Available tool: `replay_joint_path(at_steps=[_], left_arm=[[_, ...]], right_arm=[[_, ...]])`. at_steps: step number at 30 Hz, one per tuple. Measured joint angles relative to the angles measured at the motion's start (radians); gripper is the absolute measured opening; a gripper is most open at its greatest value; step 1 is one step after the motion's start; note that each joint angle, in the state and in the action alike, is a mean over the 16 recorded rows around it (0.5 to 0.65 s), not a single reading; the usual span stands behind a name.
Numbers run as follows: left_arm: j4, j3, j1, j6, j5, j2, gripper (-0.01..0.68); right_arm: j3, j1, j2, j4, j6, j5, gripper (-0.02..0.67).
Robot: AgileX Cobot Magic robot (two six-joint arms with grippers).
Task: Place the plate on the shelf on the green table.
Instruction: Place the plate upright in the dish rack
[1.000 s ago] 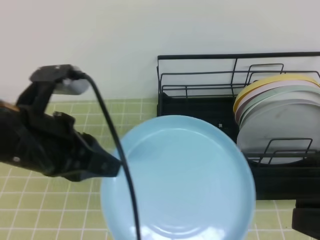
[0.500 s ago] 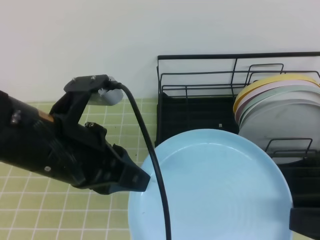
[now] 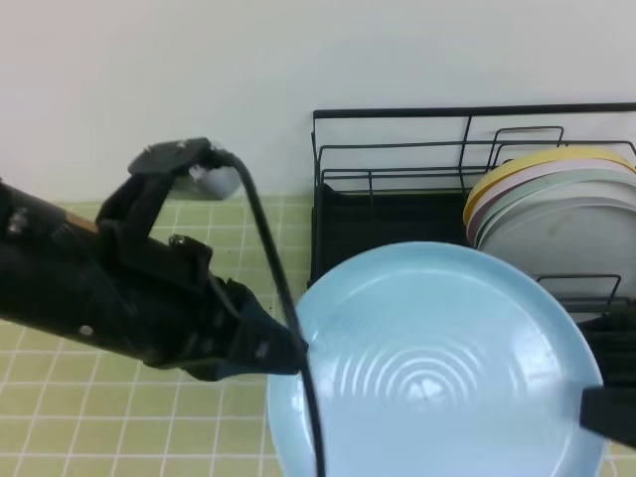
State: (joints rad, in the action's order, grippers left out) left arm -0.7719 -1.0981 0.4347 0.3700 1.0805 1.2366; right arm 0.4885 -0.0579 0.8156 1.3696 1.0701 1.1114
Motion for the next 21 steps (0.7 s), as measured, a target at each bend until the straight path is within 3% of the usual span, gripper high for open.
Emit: replay_joint_path(at_steps=[8, 15, 21], left_arm=[[-0.086, 0.000, 0.000, 0.058, 0.010, 0.000, 0.211], [-0.144, 0.000, 0.002, 0.067, 0.020, 0.001, 0.376], [-0.168, 0.000, 0.002, 0.072, 0.029, 0.000, 0.426]], right_arm=[[0.000, -0.001, 0.000, -0.023, 0.025, -0.039, 0.048], [0.000, 0.000, 0.000, -0.091, 0.044, -0.108, 0.027], [0.013, 0.001, 0.000, -0.199, 0.046, -0.234, 0.016]])
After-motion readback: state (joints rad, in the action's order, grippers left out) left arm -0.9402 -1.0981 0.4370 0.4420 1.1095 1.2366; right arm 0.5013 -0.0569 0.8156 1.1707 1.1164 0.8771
